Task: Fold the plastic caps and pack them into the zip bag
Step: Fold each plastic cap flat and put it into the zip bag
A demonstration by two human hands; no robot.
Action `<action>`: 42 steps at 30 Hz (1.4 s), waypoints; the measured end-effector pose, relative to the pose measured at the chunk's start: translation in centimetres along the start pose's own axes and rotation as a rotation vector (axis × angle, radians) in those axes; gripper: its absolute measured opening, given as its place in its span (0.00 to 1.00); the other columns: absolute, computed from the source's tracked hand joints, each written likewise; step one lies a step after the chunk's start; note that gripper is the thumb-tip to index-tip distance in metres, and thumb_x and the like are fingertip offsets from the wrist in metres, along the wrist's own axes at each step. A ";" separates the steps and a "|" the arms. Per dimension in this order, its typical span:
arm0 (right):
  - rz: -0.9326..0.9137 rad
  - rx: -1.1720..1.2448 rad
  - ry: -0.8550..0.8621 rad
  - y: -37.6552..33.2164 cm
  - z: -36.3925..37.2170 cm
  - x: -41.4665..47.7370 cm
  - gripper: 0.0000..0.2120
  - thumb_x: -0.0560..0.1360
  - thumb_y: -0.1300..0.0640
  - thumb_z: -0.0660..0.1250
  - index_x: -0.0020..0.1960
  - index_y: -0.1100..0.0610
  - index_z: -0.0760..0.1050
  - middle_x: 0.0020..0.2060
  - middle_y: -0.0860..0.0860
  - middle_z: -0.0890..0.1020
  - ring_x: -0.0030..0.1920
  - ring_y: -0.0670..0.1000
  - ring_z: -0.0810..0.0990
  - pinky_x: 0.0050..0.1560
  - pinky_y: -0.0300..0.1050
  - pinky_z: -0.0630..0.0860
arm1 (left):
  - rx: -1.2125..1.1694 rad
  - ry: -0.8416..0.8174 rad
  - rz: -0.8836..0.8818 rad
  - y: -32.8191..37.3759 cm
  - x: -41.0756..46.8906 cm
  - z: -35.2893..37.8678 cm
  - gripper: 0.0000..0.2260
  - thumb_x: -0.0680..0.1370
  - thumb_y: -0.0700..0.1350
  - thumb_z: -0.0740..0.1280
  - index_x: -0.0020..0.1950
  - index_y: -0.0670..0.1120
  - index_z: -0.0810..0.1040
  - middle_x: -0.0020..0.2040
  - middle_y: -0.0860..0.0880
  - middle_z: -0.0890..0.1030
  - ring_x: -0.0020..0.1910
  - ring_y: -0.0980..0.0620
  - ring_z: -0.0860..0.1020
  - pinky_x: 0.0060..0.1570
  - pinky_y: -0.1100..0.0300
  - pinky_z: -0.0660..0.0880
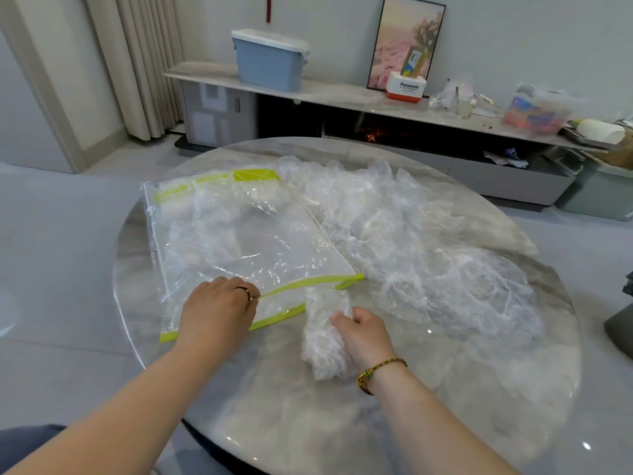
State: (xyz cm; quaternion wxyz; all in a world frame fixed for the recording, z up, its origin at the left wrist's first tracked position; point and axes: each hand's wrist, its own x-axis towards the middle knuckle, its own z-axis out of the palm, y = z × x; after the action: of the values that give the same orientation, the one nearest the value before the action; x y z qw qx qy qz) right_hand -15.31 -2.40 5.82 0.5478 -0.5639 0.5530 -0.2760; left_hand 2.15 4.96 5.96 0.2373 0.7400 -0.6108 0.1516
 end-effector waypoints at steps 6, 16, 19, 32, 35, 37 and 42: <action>-0.012 -0.065 -0.075 -0.3 1.2 -0.1 0.17 0.74 0.64 0.64 0.29 0.56 0.64 0.24 0.49 0.66 0.20 0.41 0.64 0.22 0.32 0.62 | -0.216 0.168 -0.011 1.0 -0.3 -1.4 0.14 0.68 0.48 0.58 0.30 0.48 0.81 0.28 0.54 0.78 0.38 0.53 0.68 0.32 0.67 0.64; 0.037 0.172 -0.175 -2.1 3.1 0.3 0.13 0.77 0.61 0.61 0.35 0.56 0.64 0.22 0.46 0.67 0.21 0.43 0.65 0.19 0.30 0.61 | -0.541 0.226 -0.342 -0.7 1.0 -3.1 0.09 0.74 0.47 0.69 0.50 0.43 0.82 0.49 0.53 0.77 0.56 0.53 0.73 0.55 0.72 0.63; 0.028 0.206 -0.147 -1.5 3.6 1.1 0.19 0.76 0.62 0.62 0.31 0.53 0.58 0.22 0.46 0.62 0.20 0.43 0.61 0.22 0.34 0.58 | -0.517 0.216 -0.912 -5.5 3.3 -2.1 0.19 0.78 0.46 0.63 0.67 0.39 0.70 0.67 0.41 0.67 0.66 0.41 0.66 0.65 0.57 0.60; -0.086 0.262 -0.267 -4.0 9.7 6.7 0.14 0.75 0.60 0.64 0.31 0.55 0.68 0.26 0.51 0.69 0.31 0.50 0.68 0.34 0.41 0.66 | -0.714 0.032 -1.227 -11.4 6.1 3.3 0.16 0.81 0.42 0.54 0.57 0.29 0.71 0.59 0.28 0.72 0.56 0.31 0.72 0.53 0.46 0.70; -0.102 0.273 -0.271 -5.2 11.6 8.6 0.17 0.76 0.62 0.63 0.29 0.54 0.66 0.23 0.49 0.69 0.28 0.48 0.67 0.31 0.39 0.65 | -0.741 0.042 -1.182 -11.6 5.9 3.7 0.17 0.81 0.42 0.54 0.59 0.28 0.69 0.58 0.27 0.72 0.58 0.30 0.71 0.55 0.43 0.70; -0.125 0.265 -0.295 -6.0 13.2 10.0 0.14 0.76 0.63 0.63 0.32 0.54 0.70 0.30 0.52 0.72 0.36 0.50 0.70 0.40 0.45 0.68 | -0.743 0.040 -1.162 -11.7 5.7 3.9 0.17 0.81 0.43 0.54 0.59 0.30 0.70 0.58 0.29 0.73 0.58 0.31 0.72 0.55 0.43 0.70; -0.253 0.023 -0.329 -8.5 16.7 12.8 0.19 0.76 0.61 0.63 0.29 0.53 0.62 0.18 0.42 0.67 0.28 0.45 0.65 0.33 0.40 0.64 | -0.813 0.020 -1.169 -12.3 5.6 4.3 0.17 0.81 0.47 0.56 0.63 0.37 0.71 0.62 0.34 0.73 0.61 0.36 0.72 0.60 0.47 0.69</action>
State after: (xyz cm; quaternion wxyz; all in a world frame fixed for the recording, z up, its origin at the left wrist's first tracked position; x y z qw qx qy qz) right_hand 5.76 -10.80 5.76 0.5980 -0.6602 0.3776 -0.2529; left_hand 15.05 -0.21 3.20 0.5425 0.7980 -0.1197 -0.2334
